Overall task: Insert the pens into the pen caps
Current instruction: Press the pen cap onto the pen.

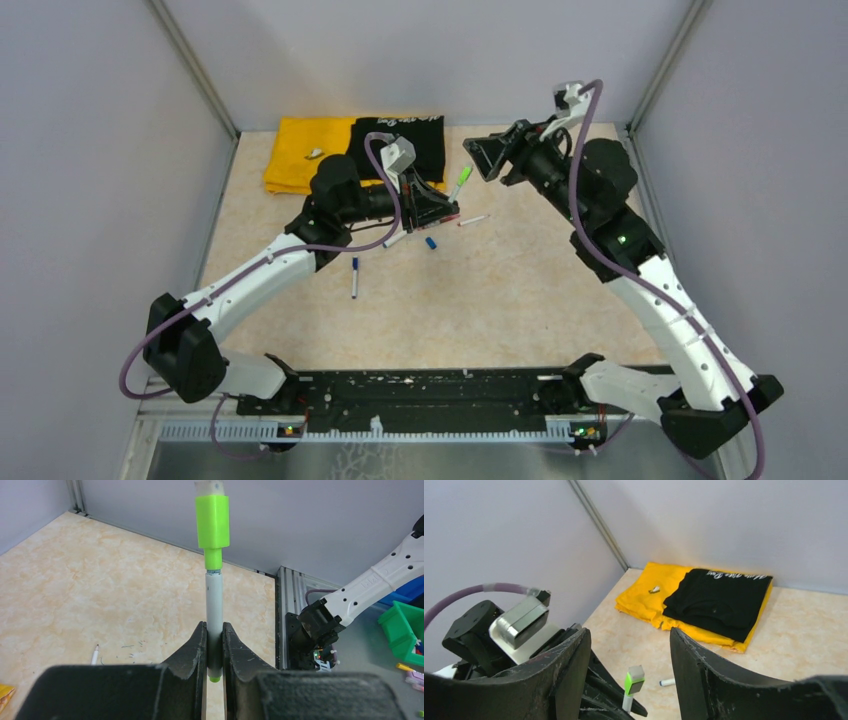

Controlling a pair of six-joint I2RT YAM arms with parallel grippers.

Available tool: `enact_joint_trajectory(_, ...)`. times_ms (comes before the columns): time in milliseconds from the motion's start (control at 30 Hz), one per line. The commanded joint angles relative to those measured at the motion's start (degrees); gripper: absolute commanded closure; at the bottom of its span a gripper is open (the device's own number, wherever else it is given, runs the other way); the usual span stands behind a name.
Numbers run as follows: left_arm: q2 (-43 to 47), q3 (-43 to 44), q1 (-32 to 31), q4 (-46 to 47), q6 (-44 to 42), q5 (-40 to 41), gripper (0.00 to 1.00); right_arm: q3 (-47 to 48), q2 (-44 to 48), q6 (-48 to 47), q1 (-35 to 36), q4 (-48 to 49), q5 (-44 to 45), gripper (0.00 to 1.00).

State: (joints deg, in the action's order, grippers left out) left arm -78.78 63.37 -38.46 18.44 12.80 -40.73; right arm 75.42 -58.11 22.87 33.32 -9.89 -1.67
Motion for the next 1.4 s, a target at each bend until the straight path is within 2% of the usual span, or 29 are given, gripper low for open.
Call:
enact_joint_trajectory(0, 0.59, 1.46, -0.28, 1.59, -0.71, -1.55, 1.00, 3.60, -4.43, 6.81, -4.82, -1.66, -12.02, 0.43)
enact_joint_trajectory(167, 0.73, 1.44, -0.30, 1.52, -0.73, -1.54, 1.00, 0.92, -5.88, 12.23, -9.79, 4.51, -22.61, 0.47)
enact_joint_trajectory(333, 0.98, 1.40, -0.37, 1.49, -0.88, -1.22, 1.00, -2.48, -5.37, 12.30, -10.08, 11.14, -27.86, 0.49)
enact_joint_trajectory(800, 0.71, 1.38, -0.39, 1.44, -0.78, -1.19, 1.00, -8.12, -3.72, 10.36, -10.10, 15.47, -28.74, 0.61)
enact_joint_trajectory(1367, 0.72, 1.47, -0.39, 1.35, -0.76, -0.91, 1.00, -13.20, -2.65, 9.58, -10.06, 21.18, -31.77, 0.86)
